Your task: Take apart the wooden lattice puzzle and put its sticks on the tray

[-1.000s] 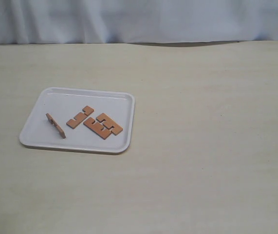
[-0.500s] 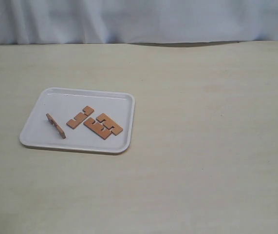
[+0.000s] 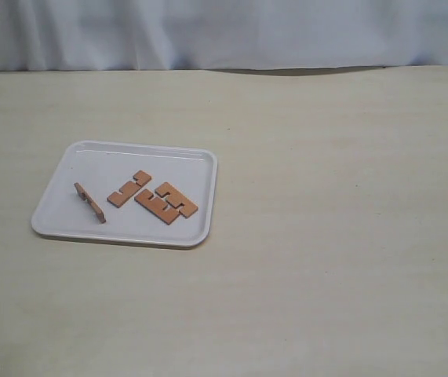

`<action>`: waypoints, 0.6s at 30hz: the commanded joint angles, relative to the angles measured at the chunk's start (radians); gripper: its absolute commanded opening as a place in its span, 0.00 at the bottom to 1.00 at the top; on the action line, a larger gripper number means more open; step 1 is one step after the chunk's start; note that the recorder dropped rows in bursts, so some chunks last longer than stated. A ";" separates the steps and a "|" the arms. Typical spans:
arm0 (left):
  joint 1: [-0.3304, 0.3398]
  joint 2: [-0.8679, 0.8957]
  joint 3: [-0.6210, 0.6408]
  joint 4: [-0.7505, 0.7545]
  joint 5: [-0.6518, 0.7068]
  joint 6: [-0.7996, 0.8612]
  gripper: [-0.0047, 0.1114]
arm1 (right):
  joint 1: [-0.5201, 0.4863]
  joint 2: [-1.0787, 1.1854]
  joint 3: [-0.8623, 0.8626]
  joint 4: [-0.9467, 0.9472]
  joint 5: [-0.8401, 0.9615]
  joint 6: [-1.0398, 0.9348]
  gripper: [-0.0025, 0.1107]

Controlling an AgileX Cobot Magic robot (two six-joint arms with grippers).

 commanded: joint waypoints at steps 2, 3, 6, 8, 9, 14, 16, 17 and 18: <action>-0.008 -0.002 0.002 0.000 -0.017 0.000 0.04 | 0.002 -0.005 0.007 -0.001 0.033 0.003 0.06; -0.008 -0.002 0.002 0.000 -0.017 0.000 0.04 | 0.002 -0.005 0.007 0.003 0.033 0.003 0.06; -0.008 -0.002 0.002 0.000 -0.017 0.000 0.04 | 0.002 -0.005 0.007 0.023 0.033 0.006 0.06; -0.008 -0.002 0.002 0.000 -0.017 0.000 0.04 | 0.002 -0.005 0.007 0.029 0.033 0.006 0.06; -0.008 -0.002 0.002 0.000 -0.017 0.000 0.04 | 0.002 -0.005 0.007 0.029 0.033 0.006 0.06; -0.008 -0.002 0.002 0.000 -0.017 0.000 0.04 | 0.002 -0.005 0.007 0.029 0.033 0.006 0.06; -0.008 -0.002 0.002 0.000 -0.017 0.000 0.04 | 0.002 -0.005 0.007 0.029 0.037 0.006 0.06; -0.008 -0.002 0.002 0.000 -0.017 0.000 0.04 | 0.002 -0.005 0.007 0.029 0.038 0.006 0.06; -0.008 -0.002 0.002 0.000 -0.017 0.000 0.04 | 0.002 -0.005 0.007 0.029 0.038 0.006 0.06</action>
